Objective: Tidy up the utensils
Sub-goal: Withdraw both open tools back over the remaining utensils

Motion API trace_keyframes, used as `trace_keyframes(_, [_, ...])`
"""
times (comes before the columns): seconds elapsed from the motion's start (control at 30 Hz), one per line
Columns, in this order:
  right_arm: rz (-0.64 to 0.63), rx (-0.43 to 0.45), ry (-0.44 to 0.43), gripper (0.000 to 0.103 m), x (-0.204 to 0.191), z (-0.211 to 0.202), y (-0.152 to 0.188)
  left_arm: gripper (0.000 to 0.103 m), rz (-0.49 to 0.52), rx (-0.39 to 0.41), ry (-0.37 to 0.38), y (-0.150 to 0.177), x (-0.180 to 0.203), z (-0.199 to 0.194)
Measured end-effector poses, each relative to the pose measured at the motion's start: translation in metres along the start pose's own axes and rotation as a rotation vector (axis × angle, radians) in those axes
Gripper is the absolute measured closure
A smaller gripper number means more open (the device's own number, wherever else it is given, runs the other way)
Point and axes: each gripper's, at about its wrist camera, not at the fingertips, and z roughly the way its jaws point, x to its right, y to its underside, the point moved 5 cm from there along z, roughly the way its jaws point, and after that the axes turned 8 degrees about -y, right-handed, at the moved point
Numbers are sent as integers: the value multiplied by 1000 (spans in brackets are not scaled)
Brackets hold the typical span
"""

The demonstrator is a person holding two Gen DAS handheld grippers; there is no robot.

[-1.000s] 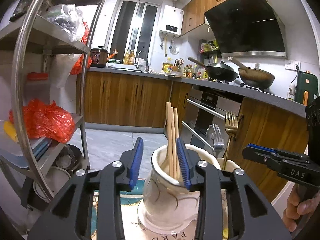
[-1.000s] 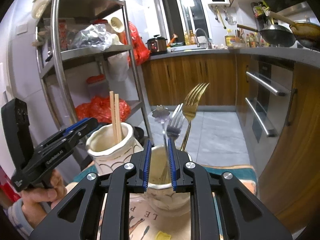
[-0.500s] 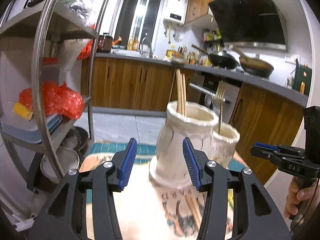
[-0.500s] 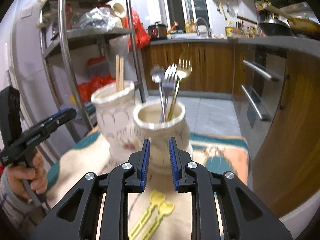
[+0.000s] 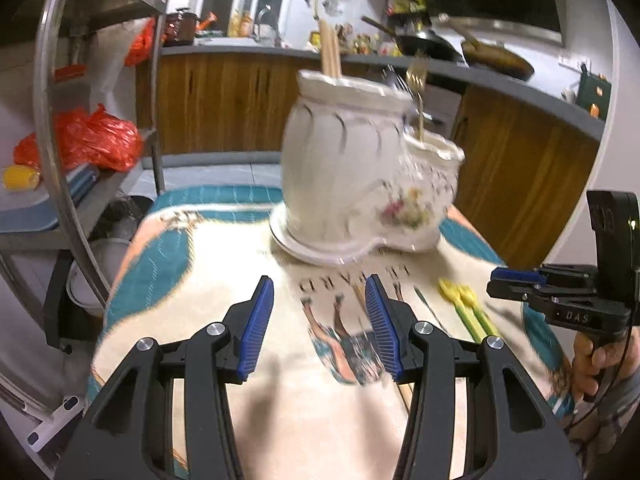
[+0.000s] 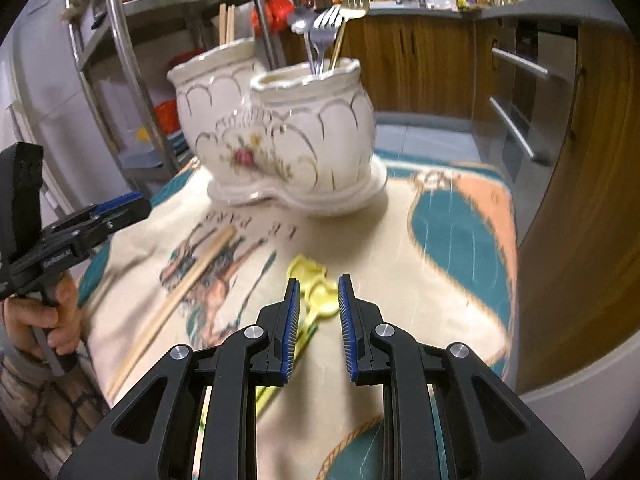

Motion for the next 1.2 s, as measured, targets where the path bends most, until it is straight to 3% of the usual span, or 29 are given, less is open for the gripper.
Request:
trace_keyframes(0.7, [5, -88, -82, 82, -11, 7, 22, 55, 125, -144, 42, 35, 37, 13])
trace_keyframes(1.2, [-28, -110, -69, 82, -10, 5, 27, 56, 133, -158, 39, 40, 37, 10])
